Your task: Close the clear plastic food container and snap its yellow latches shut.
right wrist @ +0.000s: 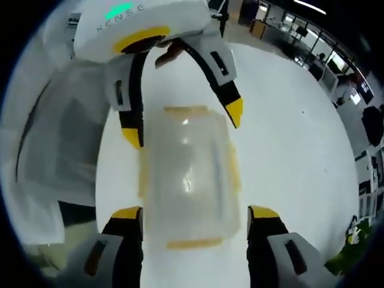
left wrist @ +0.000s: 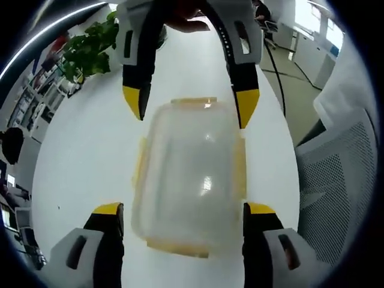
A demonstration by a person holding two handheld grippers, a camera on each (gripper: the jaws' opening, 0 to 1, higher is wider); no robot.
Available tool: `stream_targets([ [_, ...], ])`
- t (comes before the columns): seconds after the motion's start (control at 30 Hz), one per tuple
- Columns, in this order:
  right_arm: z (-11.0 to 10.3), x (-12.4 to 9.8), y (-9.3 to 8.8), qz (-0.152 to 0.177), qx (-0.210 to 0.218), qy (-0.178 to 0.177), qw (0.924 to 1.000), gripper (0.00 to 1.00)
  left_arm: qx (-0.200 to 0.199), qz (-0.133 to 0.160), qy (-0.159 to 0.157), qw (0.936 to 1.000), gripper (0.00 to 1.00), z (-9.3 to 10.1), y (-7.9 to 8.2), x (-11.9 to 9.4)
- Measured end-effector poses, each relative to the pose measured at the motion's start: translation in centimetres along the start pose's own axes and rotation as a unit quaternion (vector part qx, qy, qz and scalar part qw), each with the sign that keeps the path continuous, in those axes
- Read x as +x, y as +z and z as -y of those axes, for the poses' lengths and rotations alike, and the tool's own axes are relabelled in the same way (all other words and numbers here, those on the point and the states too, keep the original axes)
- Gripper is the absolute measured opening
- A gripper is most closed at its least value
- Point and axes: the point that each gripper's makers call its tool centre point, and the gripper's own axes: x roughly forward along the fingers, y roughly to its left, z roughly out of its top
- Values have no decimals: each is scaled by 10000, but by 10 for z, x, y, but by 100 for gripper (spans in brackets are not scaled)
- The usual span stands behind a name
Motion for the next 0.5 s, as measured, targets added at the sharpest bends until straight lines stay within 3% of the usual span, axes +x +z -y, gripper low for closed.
stream_targets([
  [0.1, 2, 1, 3, 104, 28, -54, 9999, 71, 19, 16, 15, 10000, 83, 0, 2, 2],
  [0.5, -6, 11, -6, -135, -149, 45, 9998, 72, 142, -119, -88, 9998, 82, 4, -3, 14],
])
